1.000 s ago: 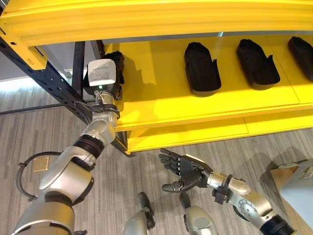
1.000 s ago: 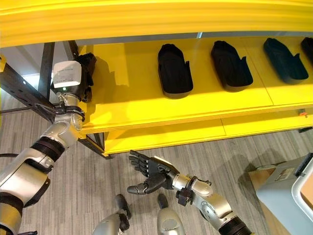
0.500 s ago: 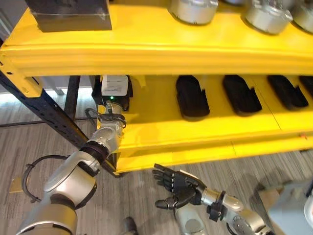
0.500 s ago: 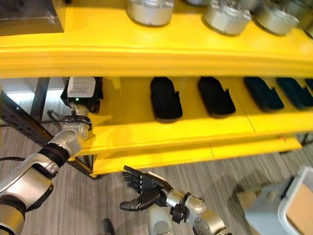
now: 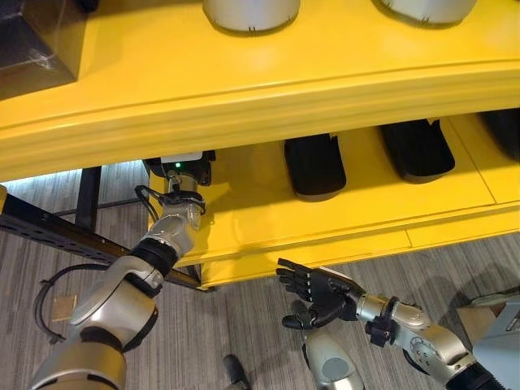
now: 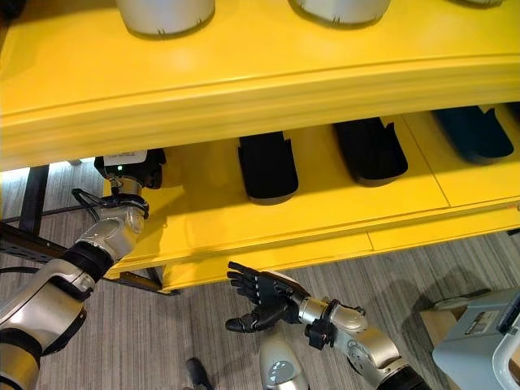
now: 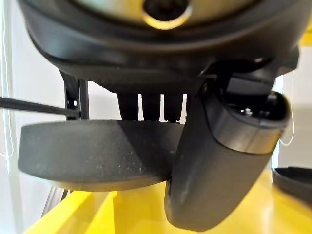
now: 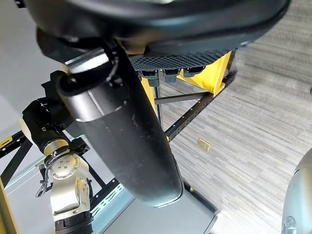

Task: Move parts from the plastic box to the shelf.

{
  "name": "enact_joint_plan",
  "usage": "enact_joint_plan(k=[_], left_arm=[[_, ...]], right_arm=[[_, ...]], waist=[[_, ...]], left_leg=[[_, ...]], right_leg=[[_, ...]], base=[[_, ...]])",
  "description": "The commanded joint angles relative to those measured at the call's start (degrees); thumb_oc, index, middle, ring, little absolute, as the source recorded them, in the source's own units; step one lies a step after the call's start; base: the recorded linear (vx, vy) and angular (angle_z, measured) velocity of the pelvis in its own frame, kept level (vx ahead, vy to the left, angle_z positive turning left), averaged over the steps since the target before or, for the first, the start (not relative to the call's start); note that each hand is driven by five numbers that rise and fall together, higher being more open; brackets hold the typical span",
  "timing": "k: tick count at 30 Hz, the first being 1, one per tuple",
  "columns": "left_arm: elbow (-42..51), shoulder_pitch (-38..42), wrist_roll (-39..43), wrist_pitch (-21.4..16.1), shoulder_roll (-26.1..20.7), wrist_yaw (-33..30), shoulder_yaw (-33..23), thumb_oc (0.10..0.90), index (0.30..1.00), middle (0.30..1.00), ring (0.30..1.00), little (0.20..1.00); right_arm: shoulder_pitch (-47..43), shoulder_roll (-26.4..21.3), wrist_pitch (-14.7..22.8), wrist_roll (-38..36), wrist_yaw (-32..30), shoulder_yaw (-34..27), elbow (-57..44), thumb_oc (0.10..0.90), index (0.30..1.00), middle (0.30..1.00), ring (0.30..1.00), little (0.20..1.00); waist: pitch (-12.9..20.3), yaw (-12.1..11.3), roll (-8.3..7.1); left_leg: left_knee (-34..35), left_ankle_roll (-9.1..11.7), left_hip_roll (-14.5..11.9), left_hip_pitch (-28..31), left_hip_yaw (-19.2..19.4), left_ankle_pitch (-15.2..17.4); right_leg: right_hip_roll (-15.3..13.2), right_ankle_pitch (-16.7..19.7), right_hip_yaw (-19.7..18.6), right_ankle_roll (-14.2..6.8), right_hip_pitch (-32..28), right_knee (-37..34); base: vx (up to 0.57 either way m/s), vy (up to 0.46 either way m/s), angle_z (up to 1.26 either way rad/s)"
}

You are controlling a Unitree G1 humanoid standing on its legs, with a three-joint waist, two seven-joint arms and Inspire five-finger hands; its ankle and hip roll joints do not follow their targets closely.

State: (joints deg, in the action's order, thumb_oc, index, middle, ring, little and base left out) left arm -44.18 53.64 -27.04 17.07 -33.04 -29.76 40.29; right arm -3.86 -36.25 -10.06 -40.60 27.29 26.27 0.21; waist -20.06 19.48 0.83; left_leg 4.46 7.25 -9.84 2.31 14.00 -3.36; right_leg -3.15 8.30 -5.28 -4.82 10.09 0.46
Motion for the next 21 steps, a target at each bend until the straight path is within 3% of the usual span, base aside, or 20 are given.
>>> enact_joint_plan(k=[1,11,16,21], left_arm=[[-0.59,9.23,3.34,2.4,-3.61,-4.97,-2.36,0.4,0.3,0.3,0.3,0.3],[4.93,4.85,6.33,3.22,-0.07,-6.93,-4.07,0.4,0.3,0.3,0.3,0.3],[7.64,4.8,4.73,4.73,2.02,-6.0,-4.08,0.4,0.3,0.3,0.3,0.3],[10.24,6.59,6.01,7.29,2.8,-4.5,-3.04,0.4,0.3,0.3,0.3,0.3]], right_arm=[[-3.72,1.73,3.8,-1.26,2.37,0.68,-5.25,0.9,1.0,1.0,1.0,1.0],[-6.83,2.82,4.55,-3.77,1.73,0.56,-3.99,0.9,1.0,1.0,1.0,1.0],[-9.31,4.64,2.23,-6.82,0.09,0.2,-3.48,0.9,1.0,1.0,1.0,1.0],[-12.82,6.23,2.46,-6.58,-2.77,0.65,-2.31,0.9,1.0,1.0,1.0,1.0]], waist=[[2.94,0.69,-1.83],[0.12,-0.9,-1.96],[-2.14,-2.49,-2.41],[-4.49,-4.02,-3.08]], left_leg=[[-7.08,-1.02,-3.06,-4.32,-2.21,2.22],[-9.58,-1.05,-2.84,-7.61,-6.22,2.48],[-16.57,-1.32,-2.71,-12.93,-8.59,4.11],[-24.48,-2.06,-2.31,-18.43,-10.73,6.53]], right_leg=[[-3.27,-9.19,-2.46,-2.93,1.24,10.02],[-2.67,-11.75,-2.57,-1.79,3.66,14.31],[-2.78,-14.76,-1.36,-0.5,7.57,21.77],[-3.31,-17.79,-0.16,0.76,11.75,29.91]], base=[[-0.17,0.039,-0.06],[-0.12,-0.022,0.0],[-0.16,-0.056,0.2],[-0.16,-0.063,0.22]])
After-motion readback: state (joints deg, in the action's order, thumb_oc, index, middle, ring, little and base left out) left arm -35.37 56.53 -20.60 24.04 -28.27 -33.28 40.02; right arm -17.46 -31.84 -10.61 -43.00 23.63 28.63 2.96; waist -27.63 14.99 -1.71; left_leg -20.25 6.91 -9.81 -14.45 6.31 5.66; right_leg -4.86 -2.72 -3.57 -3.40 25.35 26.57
